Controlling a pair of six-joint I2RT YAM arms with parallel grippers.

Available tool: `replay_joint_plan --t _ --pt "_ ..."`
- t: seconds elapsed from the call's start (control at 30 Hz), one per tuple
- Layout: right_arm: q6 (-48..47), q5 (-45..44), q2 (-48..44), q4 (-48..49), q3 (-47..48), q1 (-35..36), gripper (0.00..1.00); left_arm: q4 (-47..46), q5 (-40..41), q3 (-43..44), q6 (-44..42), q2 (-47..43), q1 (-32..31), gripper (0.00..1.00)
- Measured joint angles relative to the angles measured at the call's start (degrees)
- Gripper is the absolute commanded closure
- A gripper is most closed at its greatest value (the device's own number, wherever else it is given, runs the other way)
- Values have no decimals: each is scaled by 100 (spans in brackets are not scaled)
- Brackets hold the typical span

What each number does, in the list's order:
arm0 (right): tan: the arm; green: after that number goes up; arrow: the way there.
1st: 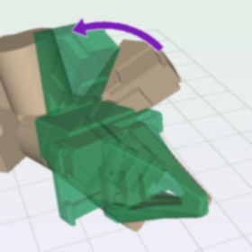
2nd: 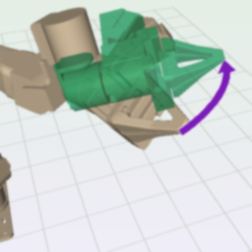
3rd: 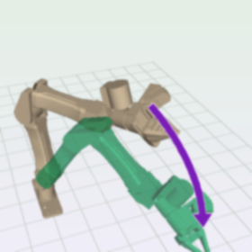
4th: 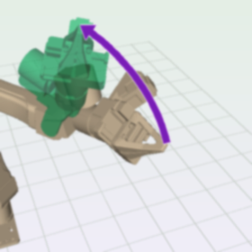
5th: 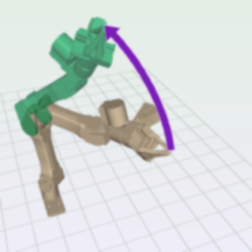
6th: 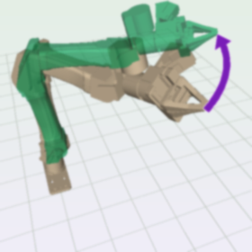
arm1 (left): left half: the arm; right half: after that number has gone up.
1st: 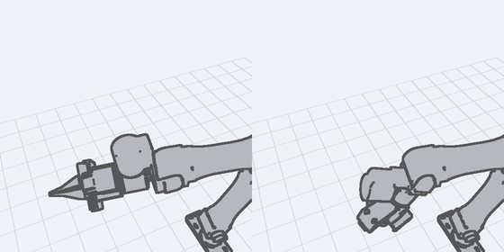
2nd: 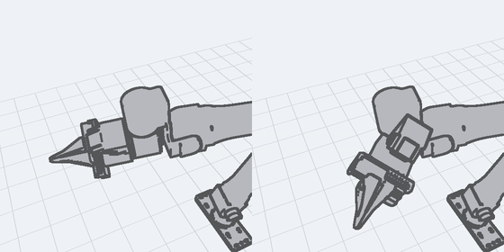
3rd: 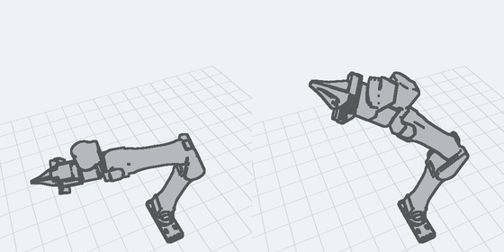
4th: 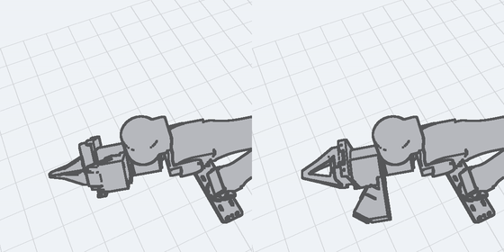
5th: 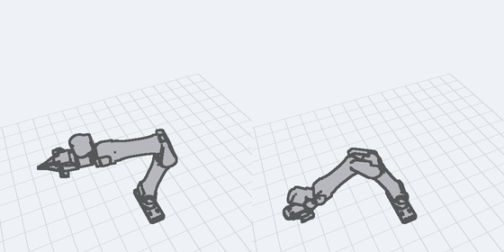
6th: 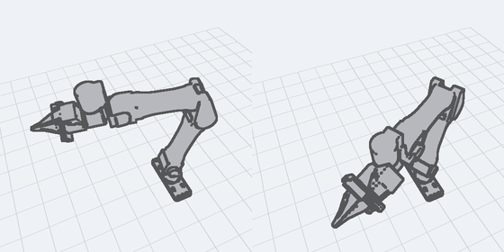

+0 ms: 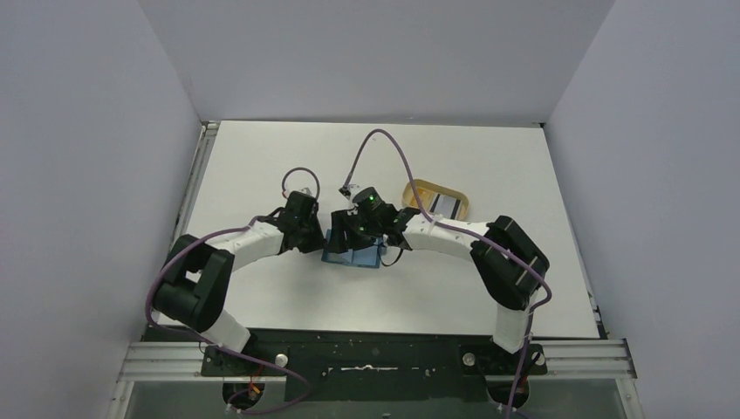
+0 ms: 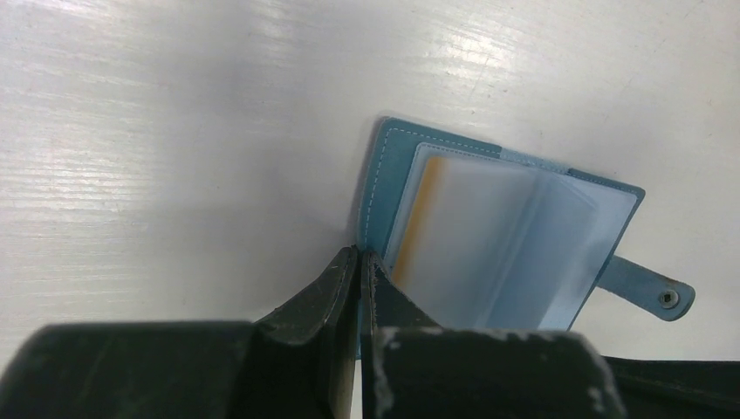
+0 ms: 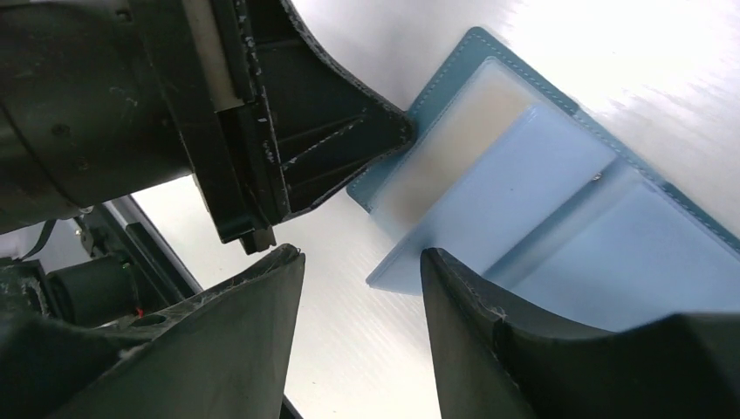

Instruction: Take the credit cards out of the card holder

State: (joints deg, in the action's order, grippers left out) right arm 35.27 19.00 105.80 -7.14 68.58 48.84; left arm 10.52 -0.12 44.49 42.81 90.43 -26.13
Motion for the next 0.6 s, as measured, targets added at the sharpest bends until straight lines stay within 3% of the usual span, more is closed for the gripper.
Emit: replay_joint_plan --t 0.33,0.6 --pt "-4 57 -90 243 -422 -48 48 446 -98 52 -50 -450 35 100" --pt "-184 -850 -1027 -149 -706 -151 48 741 -122 308 -153 -732 35 100"
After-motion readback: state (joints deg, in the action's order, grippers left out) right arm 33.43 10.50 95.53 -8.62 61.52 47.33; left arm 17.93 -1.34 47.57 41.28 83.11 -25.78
